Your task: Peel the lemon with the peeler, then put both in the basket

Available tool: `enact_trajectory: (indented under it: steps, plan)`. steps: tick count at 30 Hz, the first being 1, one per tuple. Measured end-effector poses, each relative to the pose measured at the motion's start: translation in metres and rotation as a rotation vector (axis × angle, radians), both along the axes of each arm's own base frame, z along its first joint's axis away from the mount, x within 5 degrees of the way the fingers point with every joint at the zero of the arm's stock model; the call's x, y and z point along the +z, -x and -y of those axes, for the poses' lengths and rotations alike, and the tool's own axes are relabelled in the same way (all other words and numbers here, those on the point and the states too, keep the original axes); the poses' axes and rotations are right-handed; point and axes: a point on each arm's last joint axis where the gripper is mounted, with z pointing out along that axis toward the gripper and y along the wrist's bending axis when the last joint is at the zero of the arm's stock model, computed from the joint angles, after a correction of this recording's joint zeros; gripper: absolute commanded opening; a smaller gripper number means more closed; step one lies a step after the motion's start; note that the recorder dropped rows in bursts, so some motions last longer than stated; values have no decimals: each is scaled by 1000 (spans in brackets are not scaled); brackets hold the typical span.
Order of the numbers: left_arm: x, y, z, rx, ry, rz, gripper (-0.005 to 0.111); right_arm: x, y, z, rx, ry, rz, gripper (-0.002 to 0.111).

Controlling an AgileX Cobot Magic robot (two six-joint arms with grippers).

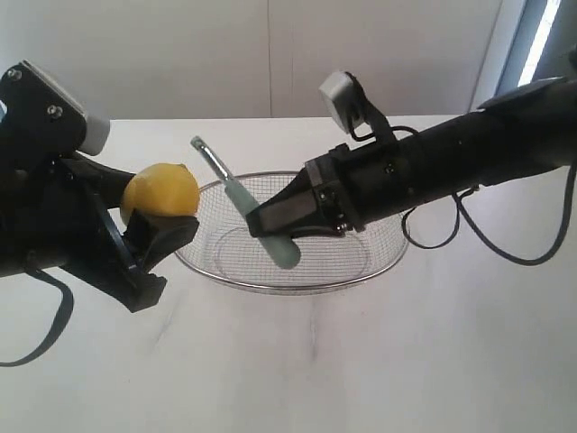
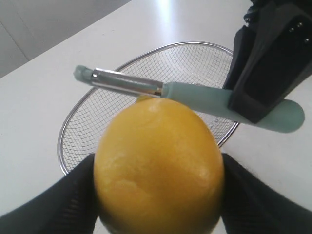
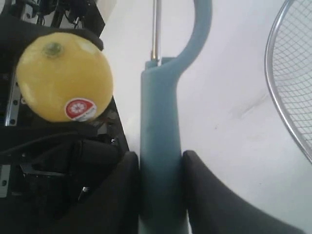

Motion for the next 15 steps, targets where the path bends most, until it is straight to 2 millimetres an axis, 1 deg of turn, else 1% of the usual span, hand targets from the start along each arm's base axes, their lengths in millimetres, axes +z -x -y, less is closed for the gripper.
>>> enact_trajectory:
  steps: [3, 5, 10, 11, 12, 13, 15]
  plan:
    - [0, 0, 0, 0, 0, 0, 0, 8, -1, 4, -16, -10, 22, 3]
    - [0, 0, 0, 0, 0, 0, 0, 19, 1, 9, -28, -20, 51, 3]
    - [0, 0, 0, 0, 0, 0, 0, 58, 15, 22, -53, -46, 174, 3]
    - [0, 0, 0, 0, 0, 0, 0, 62, 17, 24, -55, -46, 188, 3]
    - [0, 0, 0, 0, 0, 0, 0, 69, 19, 30, -67, -47, 217, 3]
    - [0, 0, 0, 0, 0, 0, 0, 73, 20, 34, -77, -43, 235, 3]
    - [0, 0, 0, 0, 0, 0, 0, 75, 22, 38, -71, -20, 252, 3]
